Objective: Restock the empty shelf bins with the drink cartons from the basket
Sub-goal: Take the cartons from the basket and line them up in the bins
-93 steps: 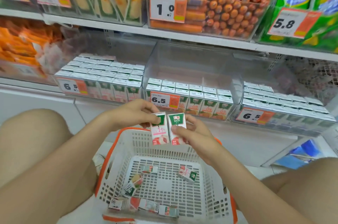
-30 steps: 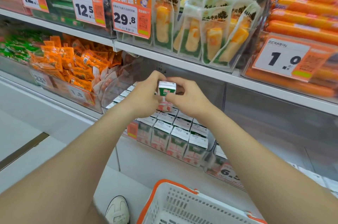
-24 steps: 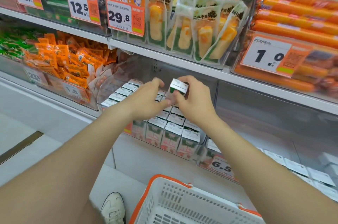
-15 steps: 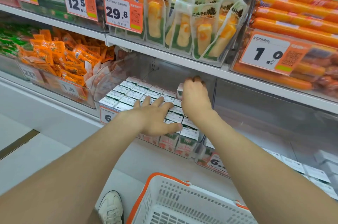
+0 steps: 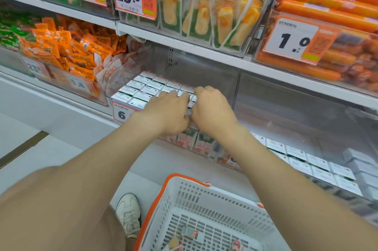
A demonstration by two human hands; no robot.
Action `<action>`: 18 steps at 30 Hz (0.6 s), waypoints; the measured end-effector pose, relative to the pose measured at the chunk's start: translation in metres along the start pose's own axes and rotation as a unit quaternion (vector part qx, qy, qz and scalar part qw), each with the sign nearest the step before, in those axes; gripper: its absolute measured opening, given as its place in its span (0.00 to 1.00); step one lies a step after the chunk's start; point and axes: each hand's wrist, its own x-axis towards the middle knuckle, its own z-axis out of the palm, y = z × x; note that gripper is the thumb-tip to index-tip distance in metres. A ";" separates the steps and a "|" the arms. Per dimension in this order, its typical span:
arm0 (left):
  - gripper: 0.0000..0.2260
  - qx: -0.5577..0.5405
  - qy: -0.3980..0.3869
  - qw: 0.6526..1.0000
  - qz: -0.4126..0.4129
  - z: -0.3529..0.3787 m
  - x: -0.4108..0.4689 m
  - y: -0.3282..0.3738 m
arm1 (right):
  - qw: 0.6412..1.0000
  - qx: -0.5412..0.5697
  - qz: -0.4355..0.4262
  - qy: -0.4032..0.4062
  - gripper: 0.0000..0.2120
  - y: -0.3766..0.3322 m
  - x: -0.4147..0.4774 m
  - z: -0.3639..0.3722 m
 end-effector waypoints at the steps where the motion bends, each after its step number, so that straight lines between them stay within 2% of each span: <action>1: 0.20 0.001 0.039 0.999 -0.007 -0.002 -0.010 0.006 | 0.999 0.019 -0.016 0.045 0.14 -0.001 -0.018 -0.003; 3: 0.16 -0.009 0.109 0.994 -0.011 -0.003 -0.033 0.021 | 0.988 0.074 -0.041 0.133 0.17 -0.003 -0.062 -0.009; 4: 0.14 -0.018 0.125 0.992 -0.007 -0.001 -0.045 0.028 | 0.981 0.101 -0.048 0.157 0.15 -0.002 -0.084 -0.008; 5: 0.13 -0.026 0.120 0.992 -0.001 0.003 -0.057 0.035 | 0.978 0.121 -0.052 0.160 0.12 0.000 -0.105 -0.005; 7: 0.08 -0.030 0.050 0.998 0.022 0.018 -0.080 0.049 | 0.980 0.144 -0.064 0.120 0.10 0.005 -0.144 0.011; 9: 0.05 0.011 -0.057 0.997 0.056 0.044 -0.095 0.062 | 0.988 0.135 -0.078 0.020 0.13 0.013 -0.177 0.034; 11: 0.04 0.069 -0.161 0.980 0.093 0.078 -0.102 0.072 | 0.984 0.107 -0.074 -0.122 0.16 0.025 -0.206 0.062; 13: 0.04 0.102 -0.261 0.954 0.110 0.116 -0.104 0.078 | 0.962 0.116 -0.048 -0.244 0.17 0.036 -0.232 0.090; 15: 0.04 0.117 -0.349 0.924 0.106 0.149 -0.104 0.083 | 0.933 0.142 -0.007 -0.331 0.16 0.048 -0.257 0.119; 18: 0.14 0.113 -0.410 0.900 0.091 0.189 -0.107 0.085 | 0.889 0.155 0.025 -0.430 0.15 0.059 -0.287 0.163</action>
